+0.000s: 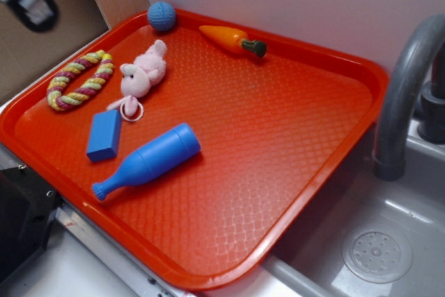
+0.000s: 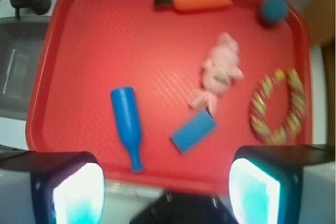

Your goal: Grab the blue bottle.

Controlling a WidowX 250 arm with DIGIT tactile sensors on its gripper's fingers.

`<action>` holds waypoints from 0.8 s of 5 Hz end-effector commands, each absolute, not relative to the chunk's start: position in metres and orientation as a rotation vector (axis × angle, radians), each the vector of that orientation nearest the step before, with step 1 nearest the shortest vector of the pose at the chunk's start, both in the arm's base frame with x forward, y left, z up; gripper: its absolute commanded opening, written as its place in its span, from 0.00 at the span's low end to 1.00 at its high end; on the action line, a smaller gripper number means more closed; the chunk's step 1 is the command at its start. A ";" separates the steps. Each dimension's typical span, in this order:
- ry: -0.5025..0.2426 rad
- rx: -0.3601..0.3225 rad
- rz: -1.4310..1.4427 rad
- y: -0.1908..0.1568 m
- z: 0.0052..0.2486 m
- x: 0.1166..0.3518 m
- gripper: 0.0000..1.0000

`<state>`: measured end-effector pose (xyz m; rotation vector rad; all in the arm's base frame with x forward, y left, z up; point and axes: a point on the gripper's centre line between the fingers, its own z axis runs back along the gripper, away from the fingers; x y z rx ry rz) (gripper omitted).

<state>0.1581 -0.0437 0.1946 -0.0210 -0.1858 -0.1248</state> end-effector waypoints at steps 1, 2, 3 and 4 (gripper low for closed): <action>-0.131 -0.052 -0.311 -0.089 0.145 0.176 1.00; -0.033 -0.087 -0.323 -0.092 0.116 0.179 1.00; 0.019 -0.029 -0.334 -0.091 0.081 0.183 1.00; 0.055 0.026 -0.331 -0.087 0.058 0.183 1.00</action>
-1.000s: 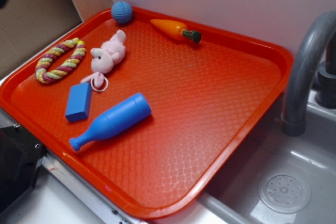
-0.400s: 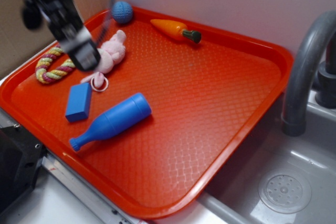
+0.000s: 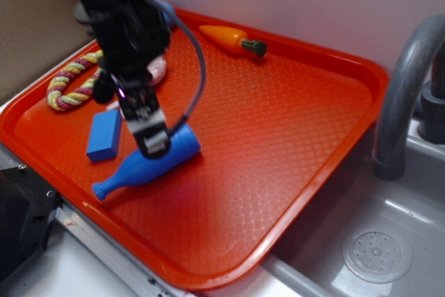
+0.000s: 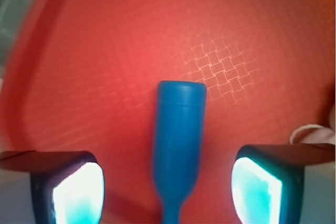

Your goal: Grab the blue bottle.

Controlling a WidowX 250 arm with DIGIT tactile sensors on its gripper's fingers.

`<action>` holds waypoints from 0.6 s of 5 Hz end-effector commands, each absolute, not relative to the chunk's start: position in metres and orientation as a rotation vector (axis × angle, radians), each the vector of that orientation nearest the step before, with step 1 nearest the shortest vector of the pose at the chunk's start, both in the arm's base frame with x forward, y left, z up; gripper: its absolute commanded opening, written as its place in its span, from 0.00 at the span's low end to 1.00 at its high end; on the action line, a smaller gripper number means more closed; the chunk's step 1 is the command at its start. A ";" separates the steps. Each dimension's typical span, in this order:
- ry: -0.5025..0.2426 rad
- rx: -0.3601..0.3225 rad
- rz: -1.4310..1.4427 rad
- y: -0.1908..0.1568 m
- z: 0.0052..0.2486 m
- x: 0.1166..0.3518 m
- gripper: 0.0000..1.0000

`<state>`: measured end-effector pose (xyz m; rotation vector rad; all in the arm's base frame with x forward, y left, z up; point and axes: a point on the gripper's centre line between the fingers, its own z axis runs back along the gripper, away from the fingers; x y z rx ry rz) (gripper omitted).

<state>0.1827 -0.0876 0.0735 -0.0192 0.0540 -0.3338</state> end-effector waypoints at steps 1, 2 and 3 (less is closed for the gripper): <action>0.090 0.078 -0.340 -0.085 0.035 0.182 1.00; 0.117 0.099 -0.370 -0.089 0.018 0.180 1.00; 0.126 0.104 -0.392 -0.092 0.012 0.178 1.00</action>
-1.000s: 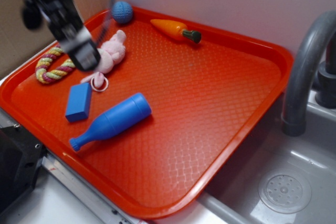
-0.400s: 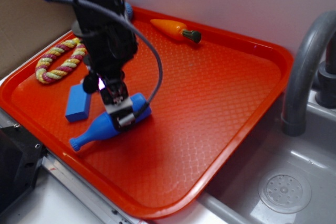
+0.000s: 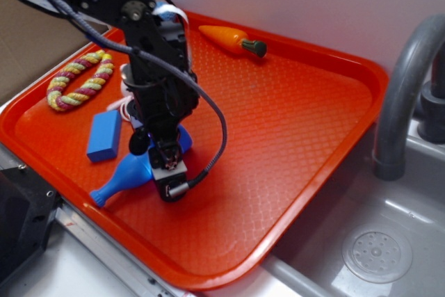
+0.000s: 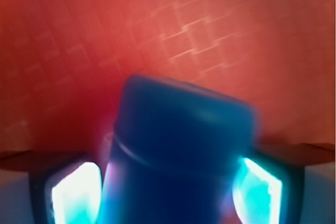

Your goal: Grab the blue bottle.

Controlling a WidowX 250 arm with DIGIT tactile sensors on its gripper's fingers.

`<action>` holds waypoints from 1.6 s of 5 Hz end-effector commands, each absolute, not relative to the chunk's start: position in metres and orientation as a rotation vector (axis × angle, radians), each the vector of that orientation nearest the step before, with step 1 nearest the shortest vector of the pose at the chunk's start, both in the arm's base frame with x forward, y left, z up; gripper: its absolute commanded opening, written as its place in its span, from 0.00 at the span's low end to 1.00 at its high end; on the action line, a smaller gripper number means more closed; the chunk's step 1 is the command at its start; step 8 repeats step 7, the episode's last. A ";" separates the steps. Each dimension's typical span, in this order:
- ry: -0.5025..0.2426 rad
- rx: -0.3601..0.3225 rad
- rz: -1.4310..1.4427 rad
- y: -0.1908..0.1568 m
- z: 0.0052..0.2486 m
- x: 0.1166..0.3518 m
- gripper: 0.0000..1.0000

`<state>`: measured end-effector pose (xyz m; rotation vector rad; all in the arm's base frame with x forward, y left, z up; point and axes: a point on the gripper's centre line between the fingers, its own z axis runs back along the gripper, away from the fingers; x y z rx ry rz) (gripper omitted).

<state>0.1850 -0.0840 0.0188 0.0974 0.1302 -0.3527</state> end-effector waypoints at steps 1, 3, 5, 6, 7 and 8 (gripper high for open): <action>0.098 0.107 -0.374 -0.086 0.021 0.180 0.00; -0.060 0.075 -0.246 -0.063 0.109 0.218 0.00; -0.227 -0.033 -0.084 -0.048 0.211 0.254 0.00; -0.253 -0.066 -0.062 -0.051 0.237 0.259 0.00; -0.125 -0.035 -0.090 -0.051 0.219 0.268 0.00; -0.125 -0.035 -0.090 -0.051 0.219 0.268 0.00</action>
